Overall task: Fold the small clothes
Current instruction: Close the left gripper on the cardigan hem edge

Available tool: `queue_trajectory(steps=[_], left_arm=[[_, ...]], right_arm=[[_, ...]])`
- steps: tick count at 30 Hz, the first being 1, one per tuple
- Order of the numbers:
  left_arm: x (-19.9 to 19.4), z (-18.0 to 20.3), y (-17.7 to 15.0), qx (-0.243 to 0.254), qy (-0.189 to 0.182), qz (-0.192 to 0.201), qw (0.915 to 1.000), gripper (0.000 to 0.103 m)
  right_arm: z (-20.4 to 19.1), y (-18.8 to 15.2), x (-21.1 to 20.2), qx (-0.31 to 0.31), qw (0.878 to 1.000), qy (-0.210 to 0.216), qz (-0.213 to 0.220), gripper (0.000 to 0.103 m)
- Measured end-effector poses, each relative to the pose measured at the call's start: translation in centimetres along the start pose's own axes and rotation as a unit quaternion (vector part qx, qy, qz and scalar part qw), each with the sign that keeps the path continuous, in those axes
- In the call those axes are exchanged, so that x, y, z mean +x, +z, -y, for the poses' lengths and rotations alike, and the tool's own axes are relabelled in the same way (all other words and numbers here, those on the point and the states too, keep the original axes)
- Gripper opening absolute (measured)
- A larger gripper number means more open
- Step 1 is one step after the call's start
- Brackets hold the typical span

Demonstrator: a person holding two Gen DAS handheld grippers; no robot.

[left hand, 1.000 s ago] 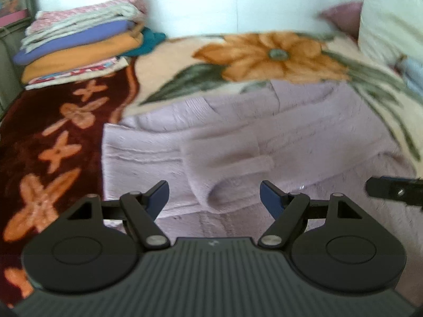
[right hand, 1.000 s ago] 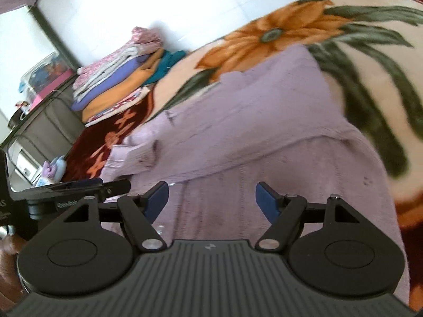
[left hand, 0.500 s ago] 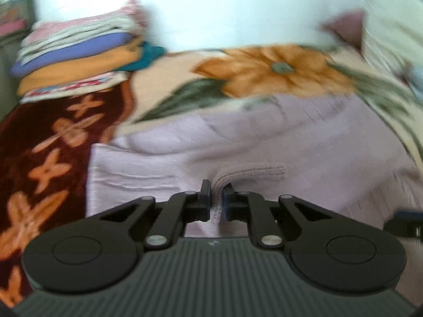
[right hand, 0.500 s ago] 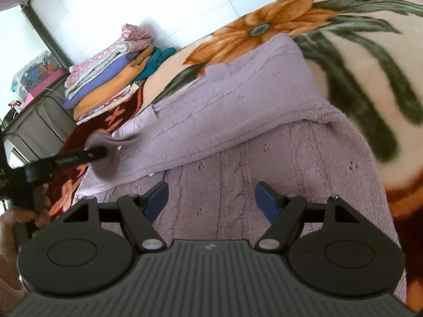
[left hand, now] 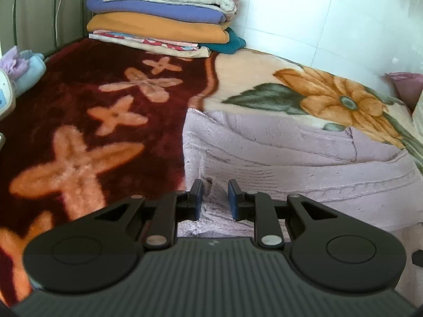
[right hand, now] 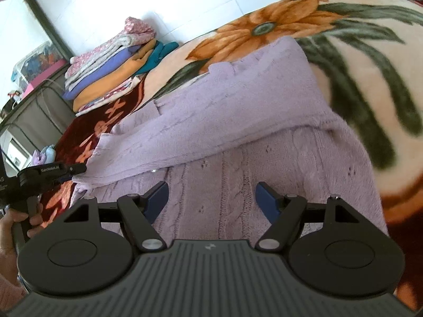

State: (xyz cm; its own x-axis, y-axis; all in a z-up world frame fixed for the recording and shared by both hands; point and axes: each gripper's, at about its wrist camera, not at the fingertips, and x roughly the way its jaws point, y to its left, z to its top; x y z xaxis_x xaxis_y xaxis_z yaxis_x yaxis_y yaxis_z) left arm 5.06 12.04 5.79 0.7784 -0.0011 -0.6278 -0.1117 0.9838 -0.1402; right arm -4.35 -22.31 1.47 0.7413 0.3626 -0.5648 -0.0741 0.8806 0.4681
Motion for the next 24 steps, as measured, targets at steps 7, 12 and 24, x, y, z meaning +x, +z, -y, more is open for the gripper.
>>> queue_trajectory(steps=[7, 12, 24], left_arm=[[0.6, -0.1, 0.9, 0.006, -0.018, -0.002, 0.9998, 0.045], [1.7, 0.5, 0.6, 0.031, -0.005, -0.014, 0.9994, 0.051], [2.7, 0.9, 0.3, 0.066, -0.013, -0.010, 0.9977, 0.051]], right_arm=[[1.2, 4.4, -1.3, -0.034, 0.998, -0.036, 0.041, 0.079], [4.2, 7.0, 0.2, -0.023, 0.995, -0.081, 0.049, 0.079], [5.9, 8.9, 5.2, -0.050, 0.992, -0.114, 0.038, 0.079]])
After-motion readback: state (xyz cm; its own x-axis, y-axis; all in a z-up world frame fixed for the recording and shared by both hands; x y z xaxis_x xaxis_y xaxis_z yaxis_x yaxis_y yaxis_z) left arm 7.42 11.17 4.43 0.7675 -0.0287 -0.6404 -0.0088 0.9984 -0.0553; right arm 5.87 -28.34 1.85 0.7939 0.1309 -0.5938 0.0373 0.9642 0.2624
